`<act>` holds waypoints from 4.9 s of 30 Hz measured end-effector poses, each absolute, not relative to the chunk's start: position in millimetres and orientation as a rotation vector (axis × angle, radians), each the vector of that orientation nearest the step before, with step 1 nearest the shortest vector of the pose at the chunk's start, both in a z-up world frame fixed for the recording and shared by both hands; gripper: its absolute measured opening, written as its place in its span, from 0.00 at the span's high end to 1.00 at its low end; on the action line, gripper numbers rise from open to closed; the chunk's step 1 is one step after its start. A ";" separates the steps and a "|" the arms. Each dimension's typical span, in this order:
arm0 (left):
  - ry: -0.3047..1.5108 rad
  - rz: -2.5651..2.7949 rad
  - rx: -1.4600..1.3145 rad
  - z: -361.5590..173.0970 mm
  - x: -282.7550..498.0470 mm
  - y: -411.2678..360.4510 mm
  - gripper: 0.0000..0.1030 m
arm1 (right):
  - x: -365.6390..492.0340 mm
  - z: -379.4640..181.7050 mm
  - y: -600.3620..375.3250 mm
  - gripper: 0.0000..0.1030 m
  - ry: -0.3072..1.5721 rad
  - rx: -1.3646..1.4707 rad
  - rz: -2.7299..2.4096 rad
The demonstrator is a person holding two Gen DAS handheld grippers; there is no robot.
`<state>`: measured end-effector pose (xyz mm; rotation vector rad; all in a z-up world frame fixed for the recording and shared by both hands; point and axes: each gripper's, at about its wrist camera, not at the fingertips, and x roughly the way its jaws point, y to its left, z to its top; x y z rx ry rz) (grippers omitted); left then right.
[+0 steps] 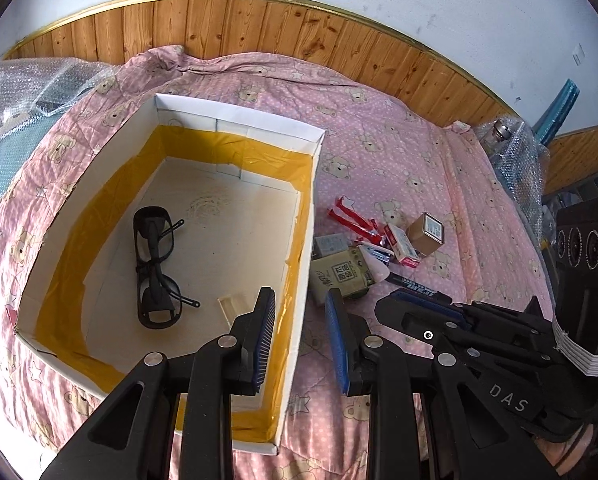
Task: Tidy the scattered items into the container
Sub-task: 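Move both grippers back toward the remaining items on the quilt, then grasp the yellow tissue pack with the left gripper while the right gripper grasps the black marker, then carry the tissue pack and marker over the white box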
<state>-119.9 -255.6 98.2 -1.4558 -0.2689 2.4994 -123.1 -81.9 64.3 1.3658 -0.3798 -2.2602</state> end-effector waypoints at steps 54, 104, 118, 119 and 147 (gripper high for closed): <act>0.018 2.214 -1.501 -13.9 -197.7 -123.7 0.30 | -169.6 -56.1 46.7 0.75 -0.446 1.697 -2.271; -0.156 2.169 -1.576 -10.9 -166.9 -155.0 0.49 | -132.9 -55.6 37.1 0.60 -0.250 1.629 -2.307; -0.159 2.202 -1.473 18.7 -153.5 -138.1 0.49 | -124.7 -37.0 61.0 0.87 -0.495 1.594 -2.281; -0.151 2.202 -1.466 21.0 -152.1 -138.4 0.49 | -122.9 -35.6 61.0 0.87 -0.505 1.593 -2.278; -0.147 2.307 -1.338 65.6 -116.0 -162.9 0.49 | -85.4 19.7 10.4 0.86 -0.443 1.520 -2.320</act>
